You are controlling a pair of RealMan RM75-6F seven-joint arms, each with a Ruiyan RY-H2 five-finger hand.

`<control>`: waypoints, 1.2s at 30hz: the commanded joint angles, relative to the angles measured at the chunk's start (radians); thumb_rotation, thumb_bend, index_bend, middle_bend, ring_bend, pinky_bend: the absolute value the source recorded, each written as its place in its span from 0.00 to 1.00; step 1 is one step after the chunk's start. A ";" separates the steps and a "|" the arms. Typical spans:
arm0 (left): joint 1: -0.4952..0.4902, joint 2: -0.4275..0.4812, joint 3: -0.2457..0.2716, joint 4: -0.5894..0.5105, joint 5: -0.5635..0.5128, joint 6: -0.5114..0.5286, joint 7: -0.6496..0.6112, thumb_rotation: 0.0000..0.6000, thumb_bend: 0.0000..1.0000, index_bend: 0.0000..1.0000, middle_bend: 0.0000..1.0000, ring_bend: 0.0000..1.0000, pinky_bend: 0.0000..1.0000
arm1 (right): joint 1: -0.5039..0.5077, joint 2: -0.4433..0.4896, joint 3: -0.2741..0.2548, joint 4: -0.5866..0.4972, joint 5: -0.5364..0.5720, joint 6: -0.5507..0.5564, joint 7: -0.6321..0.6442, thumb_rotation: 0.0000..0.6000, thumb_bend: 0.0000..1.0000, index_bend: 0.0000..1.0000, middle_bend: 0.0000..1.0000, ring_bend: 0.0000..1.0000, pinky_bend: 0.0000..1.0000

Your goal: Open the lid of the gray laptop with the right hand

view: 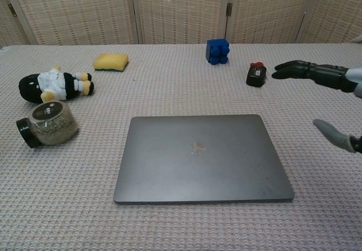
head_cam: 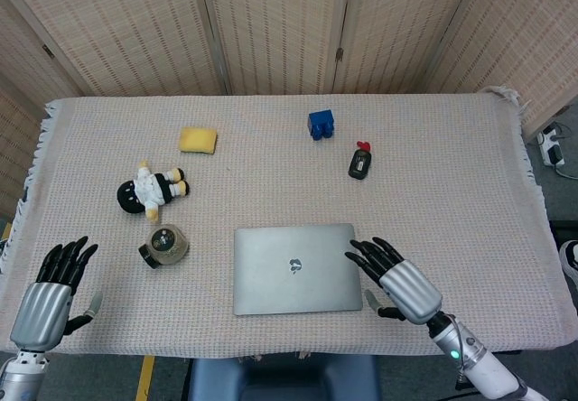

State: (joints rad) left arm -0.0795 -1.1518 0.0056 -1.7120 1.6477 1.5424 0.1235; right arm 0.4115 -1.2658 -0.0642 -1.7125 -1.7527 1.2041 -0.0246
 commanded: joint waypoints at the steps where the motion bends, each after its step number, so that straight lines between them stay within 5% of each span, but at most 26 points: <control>1: 0.002 0.004 0.003 -0.004 0.003 0.001 0.000 1.00 0.46 0.10 0.04 0.05 0.00 | 0.085 -0.081 0.017 0.012 0.006 -0.133 -0.045 0.79 0.52 0.00 0.00 0.05 0.00; 8: 0.007 0.011 0.011 -0.016 0.007 0.002 0.001 1.00 0.46 0.10 0.04 0.05 0.00 | 0.156 -0.194 0.040 0.069 0.055 -0.257 -0.092 0.79 0.31 0.00 0.00 0.01 0.00; 19: 0.008 0.010 0.013 -0.021 0.002 -0.004 0.003 1.00 0.46 0.10 0.04 0.05 0.00 | 0.216 -0.339 0.066 0.199 0.091 -0.316 -0.191 0.78 0.30 0.00 0.00 0.00 0.00; 36: 0.012 0.006 0.012 -0.006 -0.003 0.001 -0.013 1.00 0.46 0.10 0.04 0.05 0.00 | 0.265 -0.436 0.083 0.308 0.156 -0.349 -0.237 0.78 0.30 0.00 0.00 0.00 0.00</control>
State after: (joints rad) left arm -0.0671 -1.1462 0.0176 -1.7183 1.6447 1.5433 0.1102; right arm 0.6744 -1.7003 0.0169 -1.4058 -1.5984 0.8563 -0.2597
